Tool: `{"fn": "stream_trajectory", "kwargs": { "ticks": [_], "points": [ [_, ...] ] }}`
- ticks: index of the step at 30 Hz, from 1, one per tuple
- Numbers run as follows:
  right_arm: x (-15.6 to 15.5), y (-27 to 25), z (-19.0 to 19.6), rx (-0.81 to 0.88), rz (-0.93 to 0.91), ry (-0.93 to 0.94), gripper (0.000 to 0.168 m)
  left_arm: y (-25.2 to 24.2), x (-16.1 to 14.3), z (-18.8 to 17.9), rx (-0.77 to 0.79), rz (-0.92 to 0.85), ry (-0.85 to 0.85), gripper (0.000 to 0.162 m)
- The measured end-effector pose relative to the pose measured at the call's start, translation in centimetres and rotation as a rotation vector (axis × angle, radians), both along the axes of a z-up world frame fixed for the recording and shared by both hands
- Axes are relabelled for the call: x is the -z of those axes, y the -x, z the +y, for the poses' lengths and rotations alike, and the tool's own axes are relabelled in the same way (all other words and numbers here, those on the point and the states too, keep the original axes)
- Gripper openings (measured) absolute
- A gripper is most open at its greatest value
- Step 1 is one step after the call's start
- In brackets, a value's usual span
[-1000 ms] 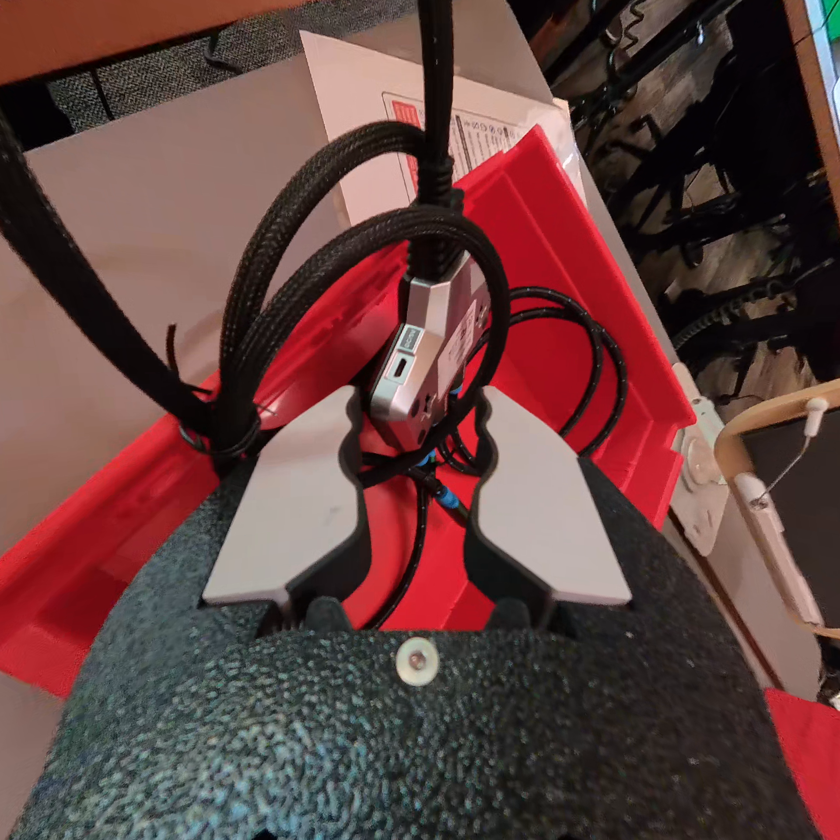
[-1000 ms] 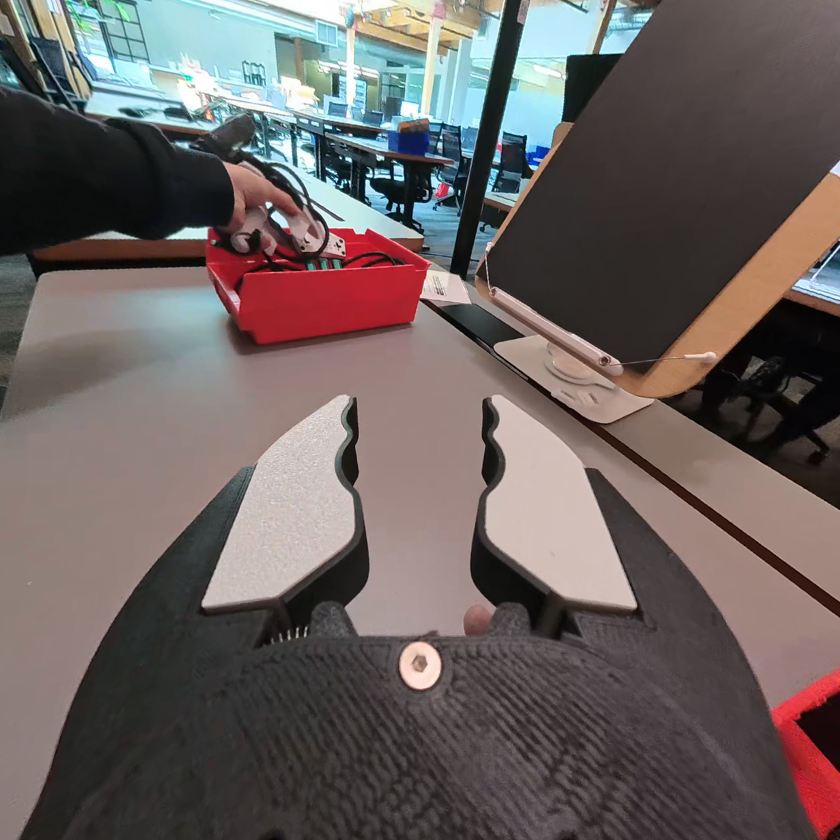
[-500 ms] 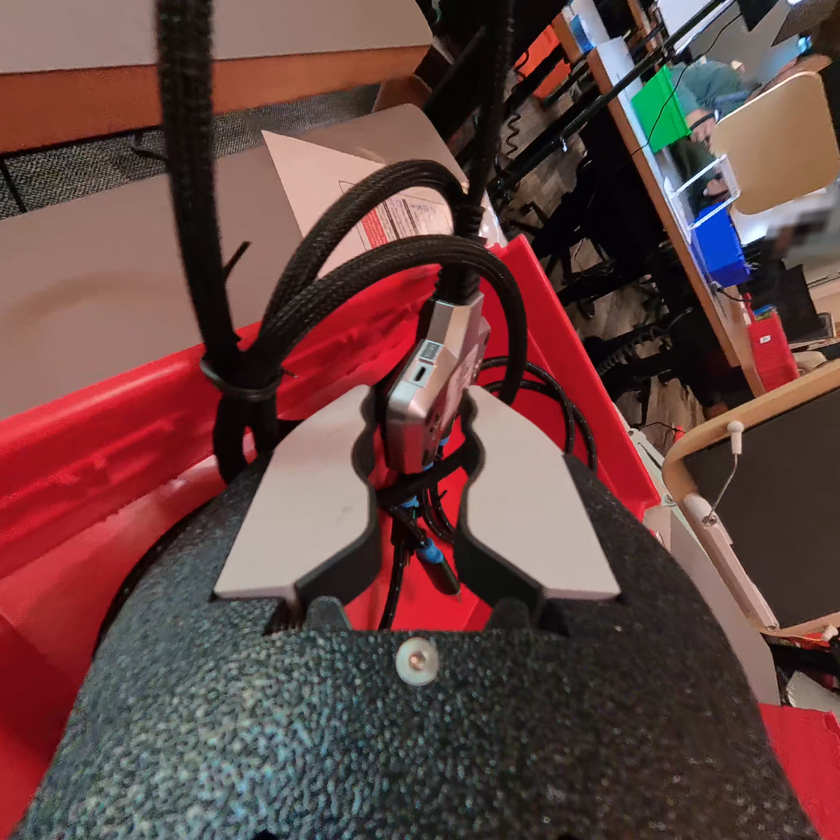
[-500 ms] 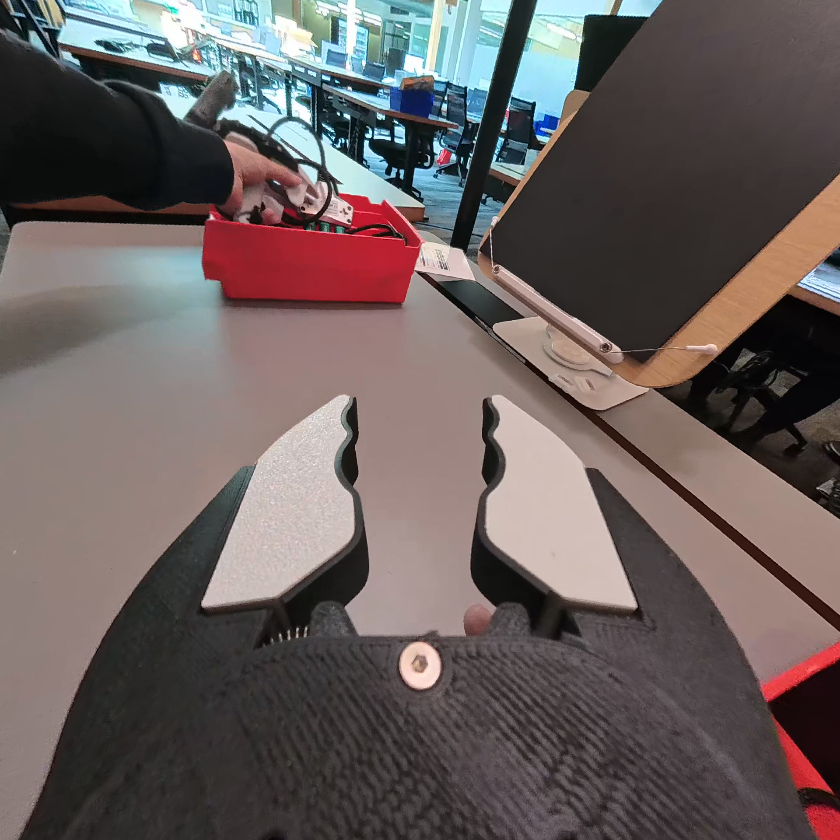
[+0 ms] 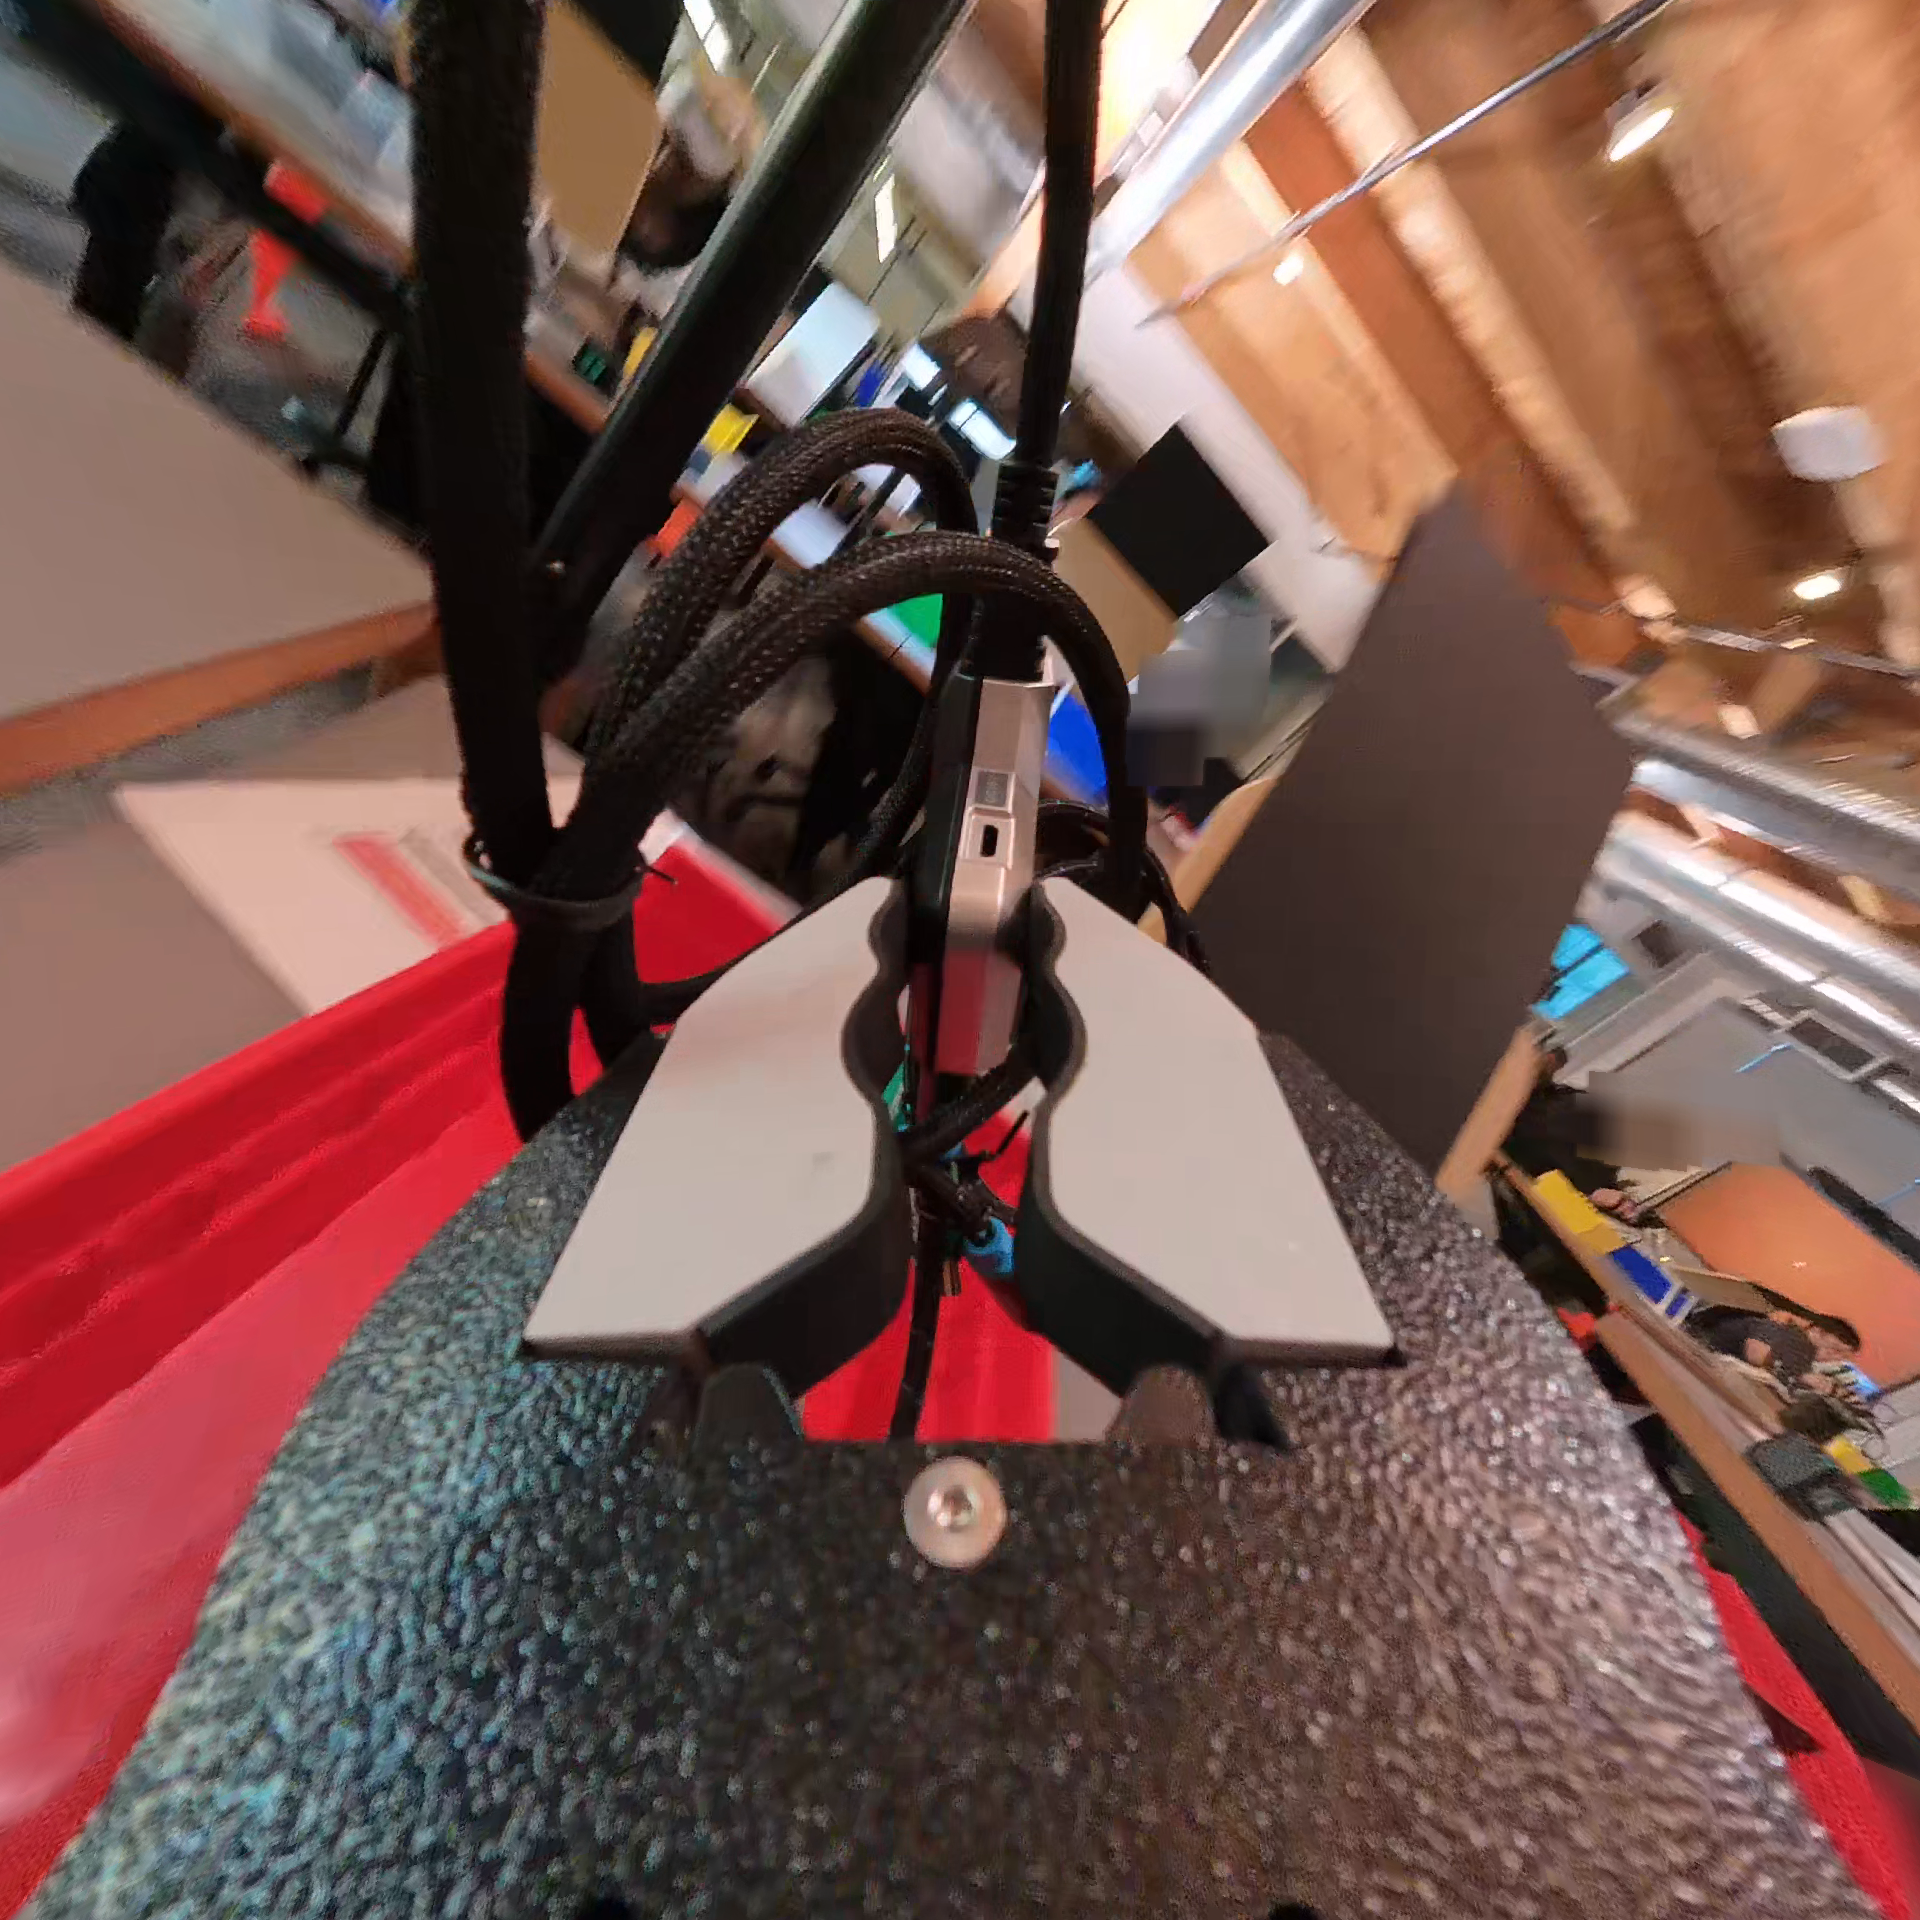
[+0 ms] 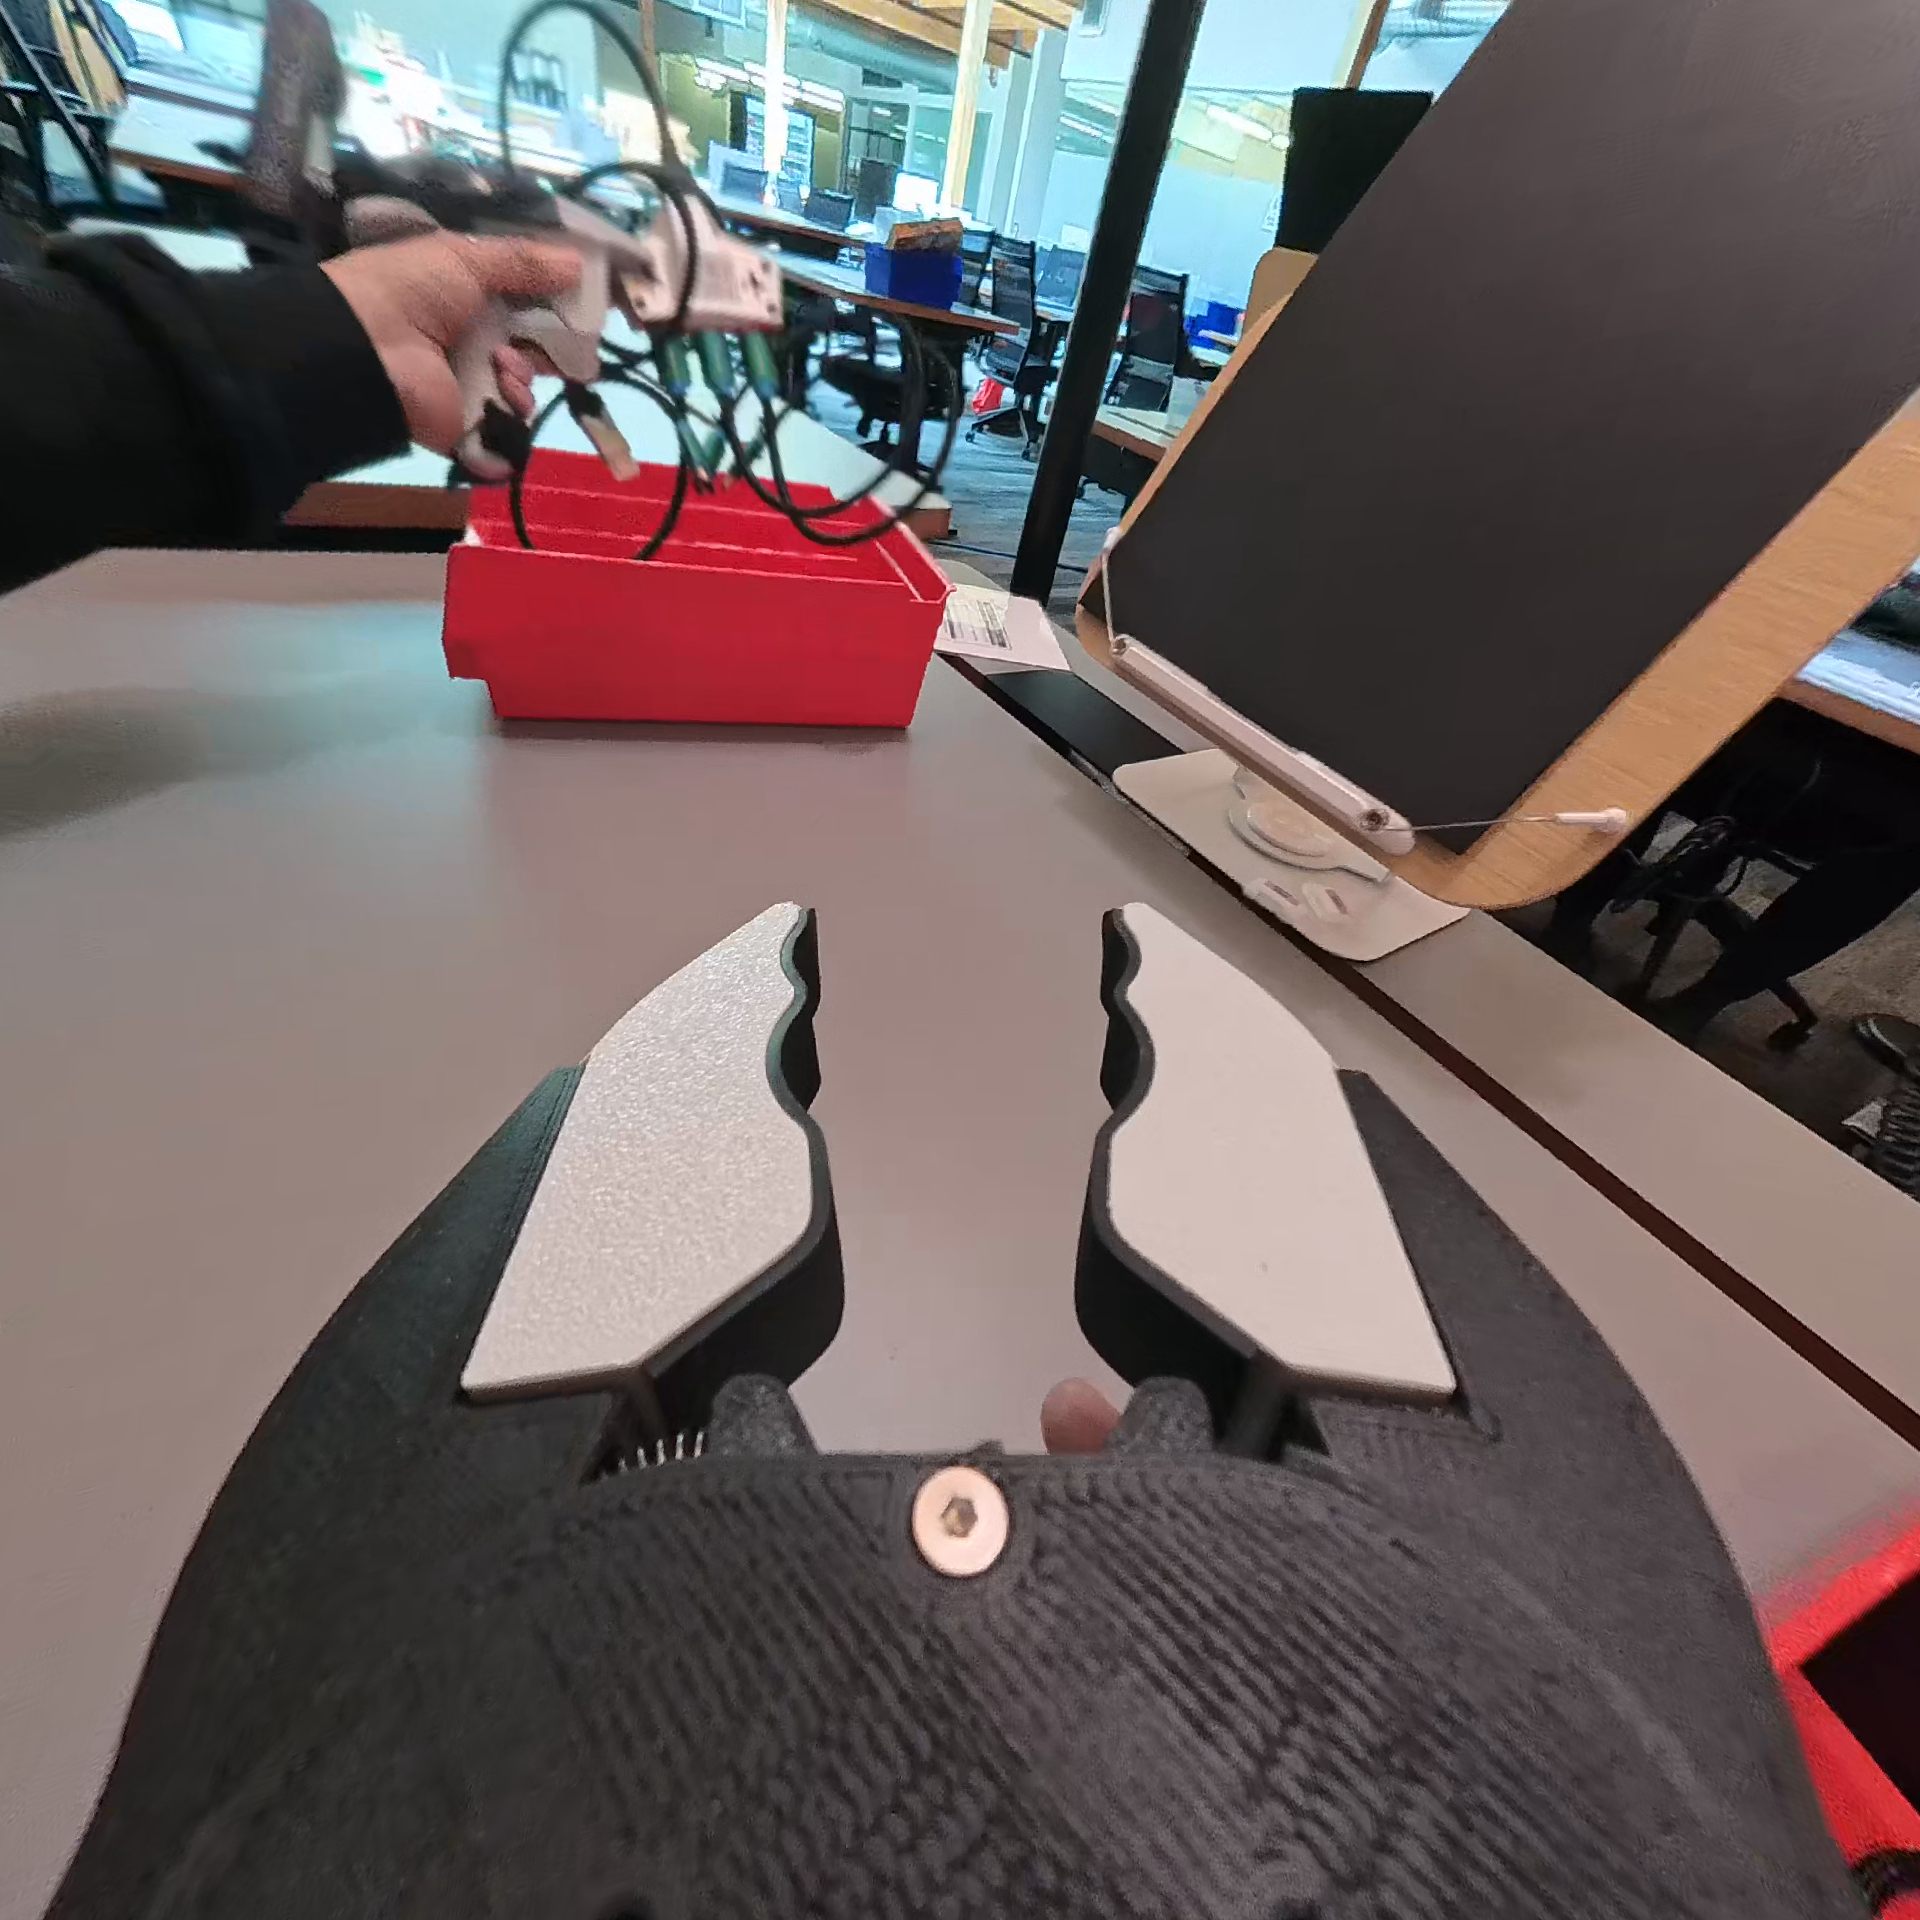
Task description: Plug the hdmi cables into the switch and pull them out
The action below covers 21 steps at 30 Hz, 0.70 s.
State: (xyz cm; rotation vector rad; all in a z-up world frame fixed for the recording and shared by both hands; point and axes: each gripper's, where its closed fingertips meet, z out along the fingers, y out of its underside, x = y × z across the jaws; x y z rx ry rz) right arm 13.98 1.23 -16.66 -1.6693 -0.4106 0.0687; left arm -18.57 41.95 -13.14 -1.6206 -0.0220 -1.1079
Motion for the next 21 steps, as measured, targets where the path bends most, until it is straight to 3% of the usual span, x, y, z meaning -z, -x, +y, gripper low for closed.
{"fn": "stream_trajectory", "kwargs": {
  "ticks": [1,6,10,14,17,19,21],
  "points": [
    [-0.3,0.0,0.2,0.012,-0.003,-0.016,0.052,0.0,-2.1,-0.9,0.004,-0.025,-0.054,0.02],
    [-3.9,1.9,0.0,-0.021,0.05,-0.182,0.054,-2.3,-10.8,-8.1,0.164,-0.17,-0.294,0.02],
    [-8.0,1.7,-1.2,-0.02,0.232,-0.365,0.055,-6.6,-13.4,-16.0,0.475,-0.361,-0.333,0.02],
    [-10.7,3.3,-3.1,-0.112,0.339,-0.416,0.052,-11.6,-11.9,-23.3,0.724,-0.416,-0.337,0.02],
    [-11.1,6.4,-4.2,-0.092,0.152,-0.312,0.033,-15.0,-9.5,-27.2,0.819,-0.414,-0.355,0.02],
    [-10.6,12.0,-6.8,-0.323,0.076,-0.16,0.029,-16.7,-7.7,-28.8,0.835,-0.387,-0.359,0.02],
    [-11.1,14.4,-7.3,-0.361,0.073,-0.196,0.025,-18.0,-6.4,-30.0,0.833,-0.356,-0.394,0.02]
  ]
}}
